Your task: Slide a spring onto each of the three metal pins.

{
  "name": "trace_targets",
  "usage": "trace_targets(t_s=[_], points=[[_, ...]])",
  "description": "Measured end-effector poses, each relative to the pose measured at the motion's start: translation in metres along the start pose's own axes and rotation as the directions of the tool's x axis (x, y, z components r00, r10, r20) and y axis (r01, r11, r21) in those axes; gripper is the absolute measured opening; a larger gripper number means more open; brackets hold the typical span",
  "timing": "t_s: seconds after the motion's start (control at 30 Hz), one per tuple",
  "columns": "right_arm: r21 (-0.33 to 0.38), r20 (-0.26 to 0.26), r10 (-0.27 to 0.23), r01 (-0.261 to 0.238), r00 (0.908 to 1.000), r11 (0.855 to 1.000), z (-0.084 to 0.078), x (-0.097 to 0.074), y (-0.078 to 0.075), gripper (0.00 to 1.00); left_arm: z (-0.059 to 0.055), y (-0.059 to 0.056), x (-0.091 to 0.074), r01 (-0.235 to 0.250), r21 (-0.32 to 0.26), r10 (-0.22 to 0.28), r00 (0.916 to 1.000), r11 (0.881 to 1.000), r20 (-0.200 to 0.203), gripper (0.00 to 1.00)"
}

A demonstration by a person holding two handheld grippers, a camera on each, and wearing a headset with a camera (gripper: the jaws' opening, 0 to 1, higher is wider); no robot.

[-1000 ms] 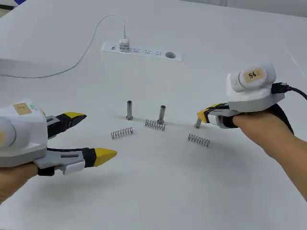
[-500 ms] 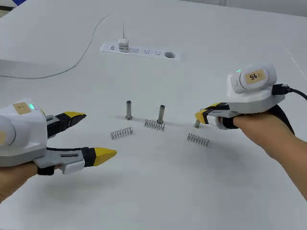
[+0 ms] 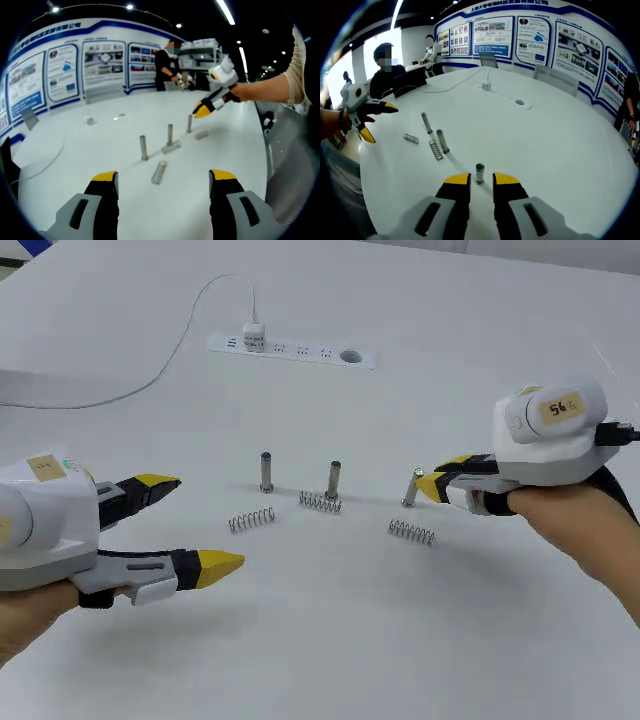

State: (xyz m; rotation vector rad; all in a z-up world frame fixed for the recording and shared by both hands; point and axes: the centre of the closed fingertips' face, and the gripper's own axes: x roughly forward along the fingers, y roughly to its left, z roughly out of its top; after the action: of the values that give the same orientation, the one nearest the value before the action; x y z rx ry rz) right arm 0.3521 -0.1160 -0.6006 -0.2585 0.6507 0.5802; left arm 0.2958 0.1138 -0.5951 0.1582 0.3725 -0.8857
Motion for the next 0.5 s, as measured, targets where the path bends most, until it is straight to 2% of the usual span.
trace_targets(t_s=[0.23,0.5], points=[[-0.024,-0.006,0.028,-0.028,0.9996,0.999,-0.008,-0.006,0.002,0.18,0.002,-0.001,-0.001,0.001,0.005,-0.001,1.0000,1.000,-0.001,0.75],[-0.072,-0.028,0.097,-0.099,0.9949,0.993,-0.019,-0.008,0.013,0.18,0.003,-0.002,-0.001,0.002,0.010,-0.002,1.0000,1.000,-0.002,0.75]])
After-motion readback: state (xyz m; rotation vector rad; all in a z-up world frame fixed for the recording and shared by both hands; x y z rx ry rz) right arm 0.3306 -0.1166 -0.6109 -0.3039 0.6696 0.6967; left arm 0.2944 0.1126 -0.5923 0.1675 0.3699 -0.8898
